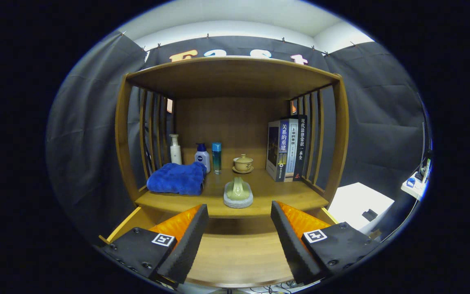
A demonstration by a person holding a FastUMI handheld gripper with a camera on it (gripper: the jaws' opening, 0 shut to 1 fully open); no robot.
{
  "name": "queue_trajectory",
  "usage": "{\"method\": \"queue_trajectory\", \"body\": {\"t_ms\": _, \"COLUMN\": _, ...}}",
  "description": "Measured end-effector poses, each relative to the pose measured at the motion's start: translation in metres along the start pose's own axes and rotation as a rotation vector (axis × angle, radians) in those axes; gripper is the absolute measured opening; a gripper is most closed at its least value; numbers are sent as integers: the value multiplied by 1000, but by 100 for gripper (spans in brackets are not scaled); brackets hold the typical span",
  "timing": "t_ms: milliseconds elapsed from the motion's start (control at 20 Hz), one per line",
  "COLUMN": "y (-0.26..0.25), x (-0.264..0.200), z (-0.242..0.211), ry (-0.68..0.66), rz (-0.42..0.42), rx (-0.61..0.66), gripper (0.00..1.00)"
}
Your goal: Pull open the drawer, take out the items inside it, and place them on the countertop above the cabinet.
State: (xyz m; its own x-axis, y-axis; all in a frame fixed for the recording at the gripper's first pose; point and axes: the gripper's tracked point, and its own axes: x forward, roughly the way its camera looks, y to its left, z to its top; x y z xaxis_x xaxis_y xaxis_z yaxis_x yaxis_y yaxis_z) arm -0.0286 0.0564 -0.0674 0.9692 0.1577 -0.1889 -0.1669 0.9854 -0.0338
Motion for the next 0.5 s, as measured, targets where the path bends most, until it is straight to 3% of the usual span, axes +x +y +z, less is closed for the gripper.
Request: {"method": "queue_trajectory", "body": {"t_ms": 500, "y": 8, "x": -51, "z": -38, "ry": -13, "rz": 2, "rx": -5, "gripper": 99}}
